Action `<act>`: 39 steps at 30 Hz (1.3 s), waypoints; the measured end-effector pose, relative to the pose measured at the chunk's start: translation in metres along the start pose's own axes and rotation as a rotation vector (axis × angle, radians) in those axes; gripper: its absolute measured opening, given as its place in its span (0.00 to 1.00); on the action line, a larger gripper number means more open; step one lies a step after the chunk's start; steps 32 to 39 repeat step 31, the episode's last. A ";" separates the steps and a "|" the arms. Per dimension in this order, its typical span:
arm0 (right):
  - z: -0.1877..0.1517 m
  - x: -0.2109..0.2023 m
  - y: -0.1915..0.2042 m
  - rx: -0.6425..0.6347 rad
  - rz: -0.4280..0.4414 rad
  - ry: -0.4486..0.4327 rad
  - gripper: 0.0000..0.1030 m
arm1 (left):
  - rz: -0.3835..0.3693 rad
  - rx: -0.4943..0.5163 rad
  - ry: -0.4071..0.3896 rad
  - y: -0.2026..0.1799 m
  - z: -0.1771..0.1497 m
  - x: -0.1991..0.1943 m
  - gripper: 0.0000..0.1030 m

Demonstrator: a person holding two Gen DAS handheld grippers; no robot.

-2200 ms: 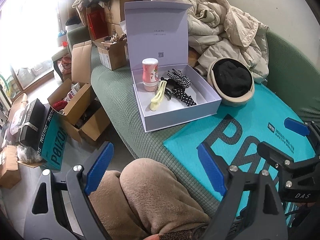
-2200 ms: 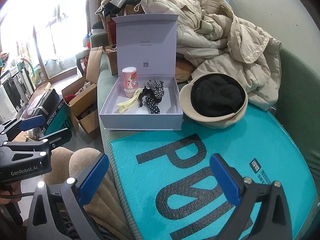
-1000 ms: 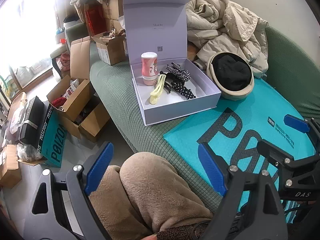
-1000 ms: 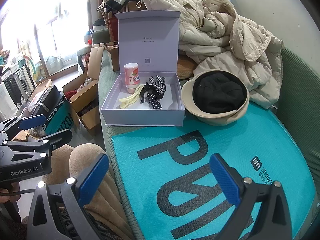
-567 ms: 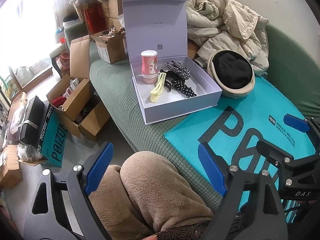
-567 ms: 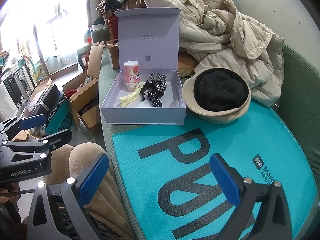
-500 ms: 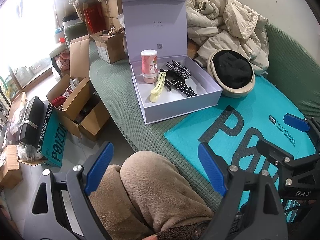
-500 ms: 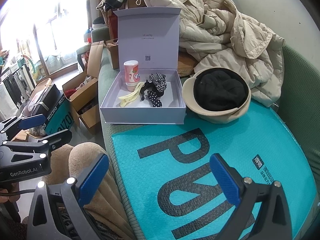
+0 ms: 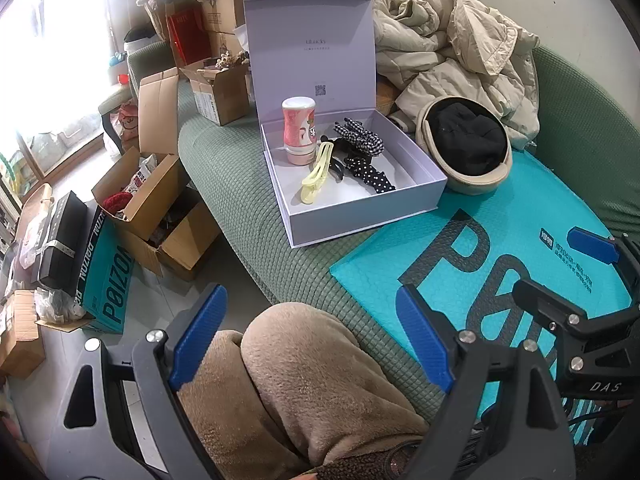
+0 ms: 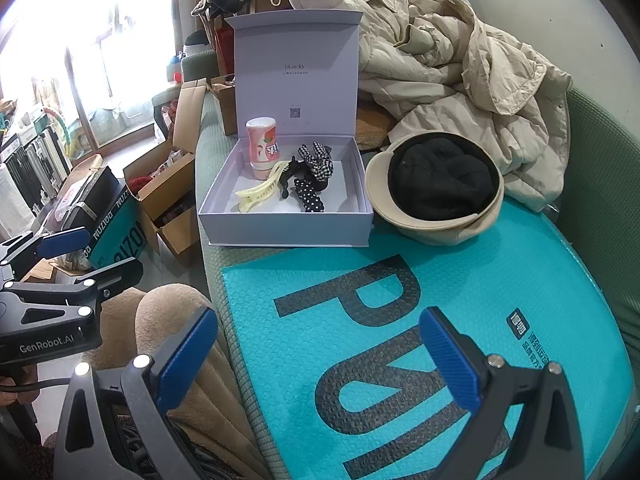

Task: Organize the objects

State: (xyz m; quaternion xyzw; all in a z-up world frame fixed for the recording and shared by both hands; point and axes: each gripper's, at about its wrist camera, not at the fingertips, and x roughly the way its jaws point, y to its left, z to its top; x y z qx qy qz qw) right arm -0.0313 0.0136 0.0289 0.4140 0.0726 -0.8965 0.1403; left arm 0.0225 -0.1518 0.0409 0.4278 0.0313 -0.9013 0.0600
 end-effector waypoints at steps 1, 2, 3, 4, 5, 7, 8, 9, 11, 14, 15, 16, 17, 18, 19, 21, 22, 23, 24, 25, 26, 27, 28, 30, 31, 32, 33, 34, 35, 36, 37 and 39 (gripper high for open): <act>0.000 0.001 0.000 0.000 -0.001 0.001 0.99 | 0.000 0.001 0.000 0.000 0.000 0.000 0.83; 0.000 0.001 0.000 0.001 -0.001 0.001 0.99 | 0.002 0.001 -0.001 0.000 0.000 0.000 0.83; 0.000 0.002 0.000 0.001 -0.001 0.001 0.99 | 0.003 0.000 0.000 0.000 0.000 0.000 0.83; 0.000 0.002 0.000 0.000 -0.001 0.001 0.99 | 0.002 -0.002 0.000 -0.001 0.000 0.000 0.83; 0.000 0.002 0.000 0.000 -0.001 0.001 0.99 | 0.001 -0.003 0.000 0.000 0.000 0.001 0.83; 0.000 0.003 0.000 -0.001 -0.003 0.001 0.99 | 0.000 -0.003 0.002 0.001 0.000 0.002 0.83; 0.000 0.003 -0.001 0.001 -0.003 0.003 0.99 | 0.000 -0.002 0.003 0.000 0.000 0.002 0.83; 0.001 0.004 -0.001 0.002 -0.004 0.004 0.99 | -0.003 -0.001 0.007 0.001 0.000 0.003 0.83; 0.001 0.007 -0.002 0.003 -0.005 0.009 0.99 | -0.008 0.004 0.012 0.001 0.000 0.007 0.83; 0.003 0.009 -0.003 0.006 -0.004 0.014 0.99 | -0.017 0.016 0.021 -0.001 0.002 0.011 0.83; 0.003 0.010 -0.003 0.007 -0.003 0.018 0.99 | -0.018 0.018 0.021 -0.001 0.002 0.012 0.83; 0.003 0.011 -0.003 0.008 -0.004 0.020 0.99 | -0.019 0.020 0.021 -0.001 0.002 0.012 0.83; 0.004 0.012 -0.004 0.007 -0.004 0.021 0.99 | -0.020 0.022 0.022 -0.002 0.003 0.013 0.83; 0.004 0.012 -0.004 0.006 -0.005 0.022 0.99 | -0.021 0.022 0.024 -0.002 0.003 0.014 0.83; 0.004 0.013 -0.003 0.006 -0.005 0.022 0.99 | -0.022 0.022 0.025 -0.002 0.003 0.014 0.83; 0.003 0.013 -0.003 0.006 -0.003 0.024 0.99 | -0.026 0.021 0.029 -0.002 0.004 0.016 0.83; 0.003 0.014 -0.003 0.007 -0.002 0.026 0.99 | -0.025 0.021 0.030 -0.002 0.004 0.017 0.83; 0.003 0.015 -0.003 0.007 -0.002 0.027 0.99 | -0.024 0.022 0.031 -0.003 0.005 0.018 0.83; 0.003 0.015 -0.003 0.008 -0.002 0.029 0.99 | -0.024 0.023 0.030 -0.003 0.004 0.018 0.83; 0.003 0.016 -0.004 0.009 -0.001 0.030 0.99 | -0.024 0.024 0.029 -0.002 0.005 0.018 0.83; 0.003 0.016 -0.003 0.010 -0.001 0.031 0.99 | -0.024 0.025 0.027 -0.003 0.004 0.018 0.83; 0.003 0.017 -0.003 0.011 -0.001 0.032 0.99 | -0.025 0.027 0.026 -0.003 0.004 0.019 0.83; 0.002 0.017 -0.004 0.012 0.000 0.033 0.99 | -0.025 0.028 0.026 -0.003 0.004 0.019 0.83; 0.001 0.017 -0.004 0.012 0.001 0.034 0.99 | -0.030 0.034 0.024 -0.005 0.004 0.020 0.83; 0.000 0.018 -0.005 0.013 0.003 0.036 0.99 | -0.031 0.038 0.022 -0.006 0.004 0.021 0.83; 0.000 0.018 -0.005 0.013 0.003 0.036 0.99 | -0.031 0.038 0.022 -0.006 0.004 0.021 0.83; 0.000 0.018 -0.005 0.013 0.003 0.036 0.99 | -0.031 0.038 0.022 -0.006 0.004 0.021 0.83; 0.000 0.018 -0.005 0.013 0.003 0.036 0.99 | -0.031 0.038 0.022 -0.006 0.004 0.021 0.83; 0.000 0.018 -0.005 0.013 0.003 0.036 0.99 | -0.031 0.038 0.022 -0.006 0.004 0.021 0.83; 0.000 0.018 -0.005 0.013 0.003 0.036 0.99 | -0.031 0.038 0.022 -0.006 0.004 0.021 0.83; 0.000 0.018 -0.005 0.013 0.003 0.036 0.99 | -0.031 0.038 0.022 -0.006 0.004 0.021 0.83; 0.000 0.018 -0.005 0.013 0.003 0.036 0.99 | -0.031 0.038 0.022 -0.006 0.004 0.021 0.83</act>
